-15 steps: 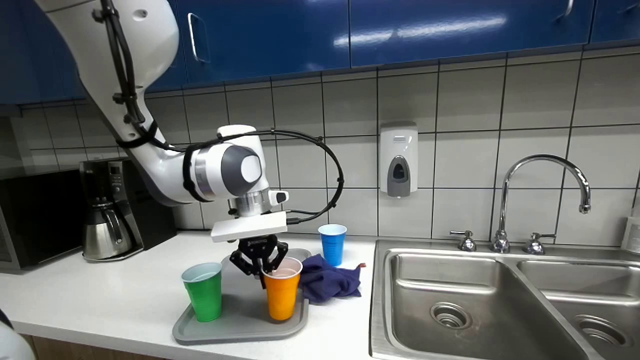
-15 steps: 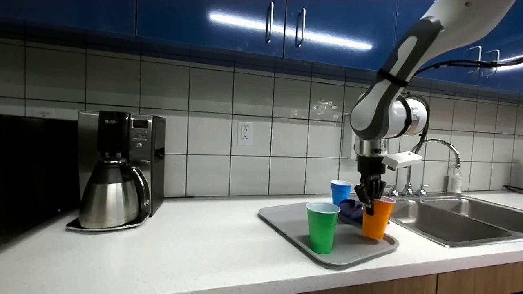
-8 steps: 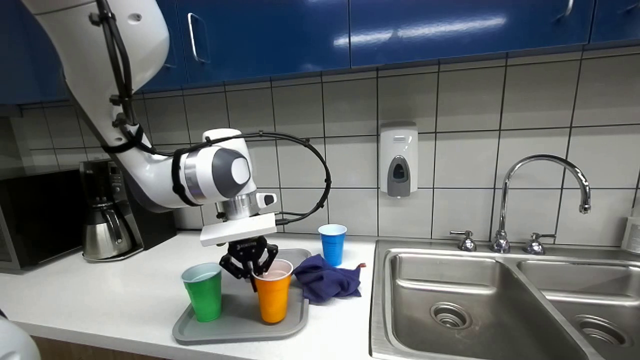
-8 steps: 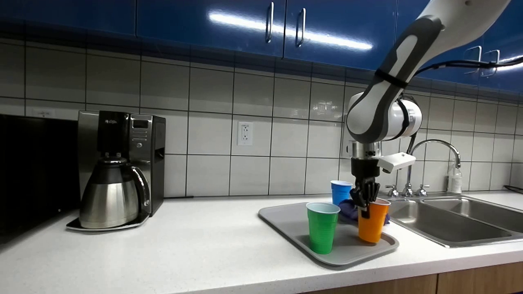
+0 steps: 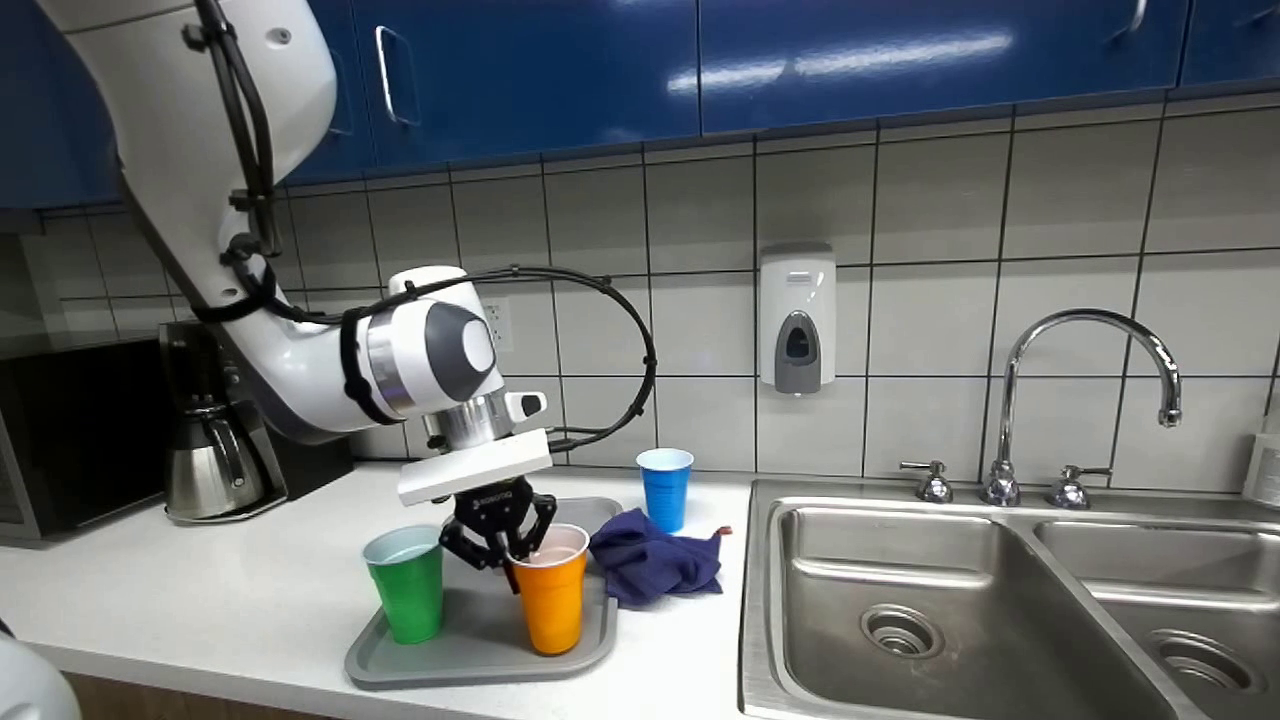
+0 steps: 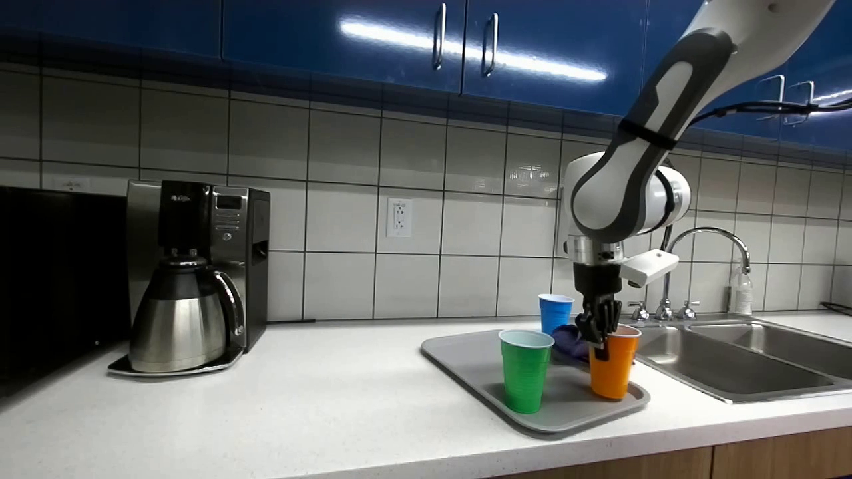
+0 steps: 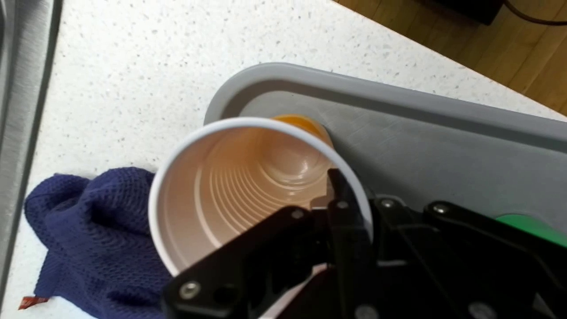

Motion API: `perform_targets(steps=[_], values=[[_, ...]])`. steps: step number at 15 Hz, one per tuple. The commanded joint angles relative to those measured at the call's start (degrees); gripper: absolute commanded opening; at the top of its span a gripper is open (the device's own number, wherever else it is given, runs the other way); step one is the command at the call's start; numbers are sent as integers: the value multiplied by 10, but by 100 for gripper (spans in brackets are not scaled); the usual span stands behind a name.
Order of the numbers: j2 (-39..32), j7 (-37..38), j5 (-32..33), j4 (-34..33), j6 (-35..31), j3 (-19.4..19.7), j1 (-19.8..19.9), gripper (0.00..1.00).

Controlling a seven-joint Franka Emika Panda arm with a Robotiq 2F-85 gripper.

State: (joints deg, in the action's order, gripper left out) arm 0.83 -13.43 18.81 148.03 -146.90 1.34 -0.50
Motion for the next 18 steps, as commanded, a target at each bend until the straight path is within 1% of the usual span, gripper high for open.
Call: perform_targets(steps=[1,2,3,4,5,13,14,18], values=[[15,21,21,14,-5,-5,3,1],[15,23,23,14,-4,-4,4,2],[14,25,26,13,-5,-4,4,29],[14,24,26,12,-4,-4,4,30],[14,26,28,12,-3,-4,5,36],[15,23,10,10,7,1,8,95],[17,21,5,9,8,1,9,99],[24,39,8,-1,22,5,12,100]])
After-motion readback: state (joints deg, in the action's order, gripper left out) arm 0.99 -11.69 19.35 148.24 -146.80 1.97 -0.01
